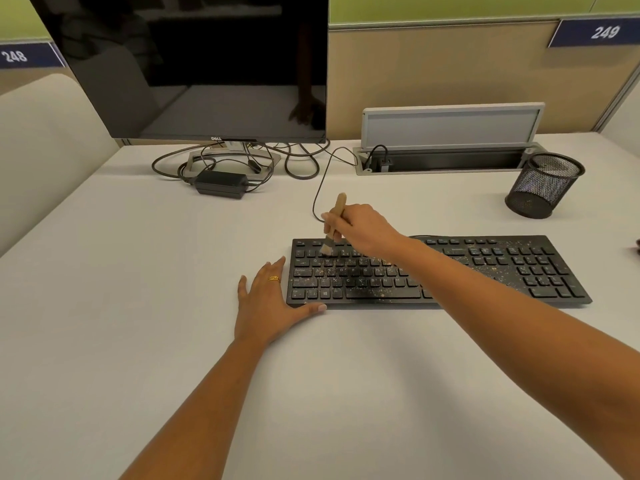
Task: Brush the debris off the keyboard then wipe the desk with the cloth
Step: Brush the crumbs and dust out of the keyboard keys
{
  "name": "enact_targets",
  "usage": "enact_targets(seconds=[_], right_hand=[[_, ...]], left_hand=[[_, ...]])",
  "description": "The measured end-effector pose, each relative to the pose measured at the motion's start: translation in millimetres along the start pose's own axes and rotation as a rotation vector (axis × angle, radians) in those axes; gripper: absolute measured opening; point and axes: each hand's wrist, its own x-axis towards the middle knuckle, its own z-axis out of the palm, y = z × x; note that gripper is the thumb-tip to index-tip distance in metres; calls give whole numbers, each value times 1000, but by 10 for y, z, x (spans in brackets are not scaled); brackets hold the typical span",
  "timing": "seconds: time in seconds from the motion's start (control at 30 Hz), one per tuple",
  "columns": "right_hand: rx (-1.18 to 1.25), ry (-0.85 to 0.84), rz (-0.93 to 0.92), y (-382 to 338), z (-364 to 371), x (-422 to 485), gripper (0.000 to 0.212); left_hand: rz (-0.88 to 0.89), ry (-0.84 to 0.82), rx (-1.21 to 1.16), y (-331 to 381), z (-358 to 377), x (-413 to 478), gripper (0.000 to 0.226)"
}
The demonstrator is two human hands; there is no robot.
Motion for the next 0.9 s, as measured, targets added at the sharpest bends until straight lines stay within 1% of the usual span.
enact_targets(seconds=[0.07,0.17,0.23,0.3,0.37,0.43,0.5,0.6,0.7,0.77,0.9], right_hand=[[-105,-75,-43,15,-14,-30,43],[-349,-141,-86,19,-107,-62,41],[-450,-155,-92,8,-181,-64,40],[-482,-128,-81,11,-216,-54,40],[-415,-52,-54,26,-202,-35,42],[-256,57,-3,49,-146,-7,43],[-169,124,50,63,-76,6,47],[-197,112,63,62,19,-34,44],[-260,96,42,38,52,-52,46],[-253,81,49,32,34,-34,47],[-194,161,56,50,-12,-29,47]], left_hand=[[-1,-3,2,2,-4,-7,122],[-3,3,-4,7,-2,-3,123],[-4,6,-2,3,-3,-3,123],[-3,6,1,-2,-1,-4,122],[0,5,3,-3,-3,-7,123],[3,9,-2,-2,-6,-7,123],[4,14,-6,-1,-6,-5,124],[4,17,-7,-1,1,-9,128],[3,15,-22,-4,4,-7,125],[4,16,-28,-2,0,-7,124],[-1,15,-21,-3,3,-6,126]])
